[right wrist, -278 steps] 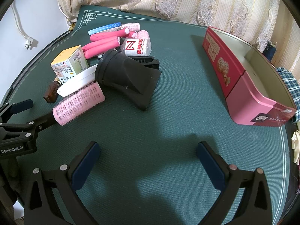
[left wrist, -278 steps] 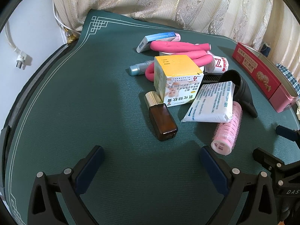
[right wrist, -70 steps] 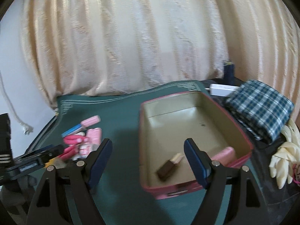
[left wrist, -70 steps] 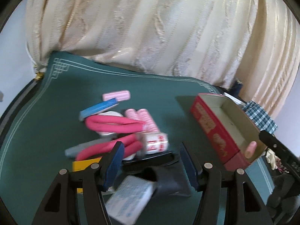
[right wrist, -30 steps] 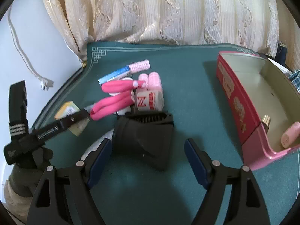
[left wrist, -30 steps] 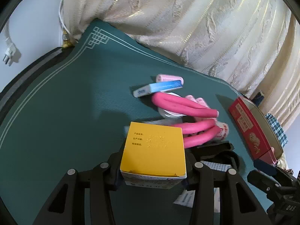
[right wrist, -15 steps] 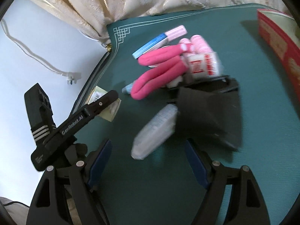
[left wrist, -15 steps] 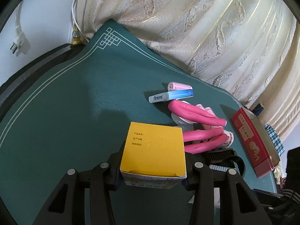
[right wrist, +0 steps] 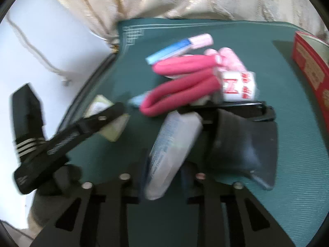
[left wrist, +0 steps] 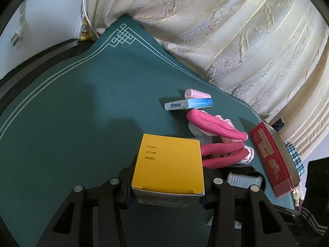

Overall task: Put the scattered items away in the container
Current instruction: 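Grasp the yellow medicine box with the left tool while the right tool grasps the white ointment packet, then lower both held items into the tin box and open both tools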

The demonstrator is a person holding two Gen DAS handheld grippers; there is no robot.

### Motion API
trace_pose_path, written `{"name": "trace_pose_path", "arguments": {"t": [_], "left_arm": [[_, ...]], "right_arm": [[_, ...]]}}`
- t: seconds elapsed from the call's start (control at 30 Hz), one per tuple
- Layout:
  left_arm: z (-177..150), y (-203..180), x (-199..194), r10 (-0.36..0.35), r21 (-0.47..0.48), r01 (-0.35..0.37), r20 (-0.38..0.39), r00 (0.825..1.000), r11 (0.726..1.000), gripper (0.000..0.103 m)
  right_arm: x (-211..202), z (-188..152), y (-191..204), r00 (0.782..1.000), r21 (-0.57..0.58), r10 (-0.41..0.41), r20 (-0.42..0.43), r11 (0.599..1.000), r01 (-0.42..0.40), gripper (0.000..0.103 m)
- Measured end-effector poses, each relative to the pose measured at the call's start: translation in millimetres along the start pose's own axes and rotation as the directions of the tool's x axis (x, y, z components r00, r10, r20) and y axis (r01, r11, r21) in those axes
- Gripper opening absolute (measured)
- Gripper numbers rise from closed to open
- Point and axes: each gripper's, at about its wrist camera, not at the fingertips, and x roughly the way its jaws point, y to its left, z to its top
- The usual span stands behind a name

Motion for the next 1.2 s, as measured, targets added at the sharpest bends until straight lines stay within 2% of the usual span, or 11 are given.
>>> {"name": "trace_pose_path", "arguments": {"t": [0.07,0.2,0.5,0.83,1.0,1.2], "left_arm": [[0,1,0,-0.001,-0.004,0.001,-0.002,1.0,1.0,0.048],[0,4,1,-0.005,-0.018,0.005,-0.006,1.0,1.0,0.048],[1,3,3,0.024,-0.018,-0.024,-0.007,1.0,1.0,0.048],[-5,-12,-3,0.105,0.031,-0.105,0.012,0.994,0.994,0.048],[-8,-31,-3,0.102,0.071,-0.102,0.007,0.995,0.992,0.048],[-7,-64,-3,0.085,0.128,-0.086,0.01,0.996,0.988,0.048]], "right_arm": [[-9,-3,8,1.0,-0.038,0.003,0.028,0.999,-0.002,0.02],[-25,-7,11,0.997,-0.071,-0.005,0.079,0.997,0.01,0.02],[-44,-8,-6,0.99,-0.038,-0.026,0.139,0.999,0.031,0.019],[-68,-14,-29,0.979,0.004,-0.065,0.195,0.998,0.065,0.019],[-89,-12,-53,0.964,0.062,-0.094,0.248,0.995,0.081,0.019],[-125,-8,-93,0.931,0.151,-0.163,0.327,0.981,0.118,0.019]]}}
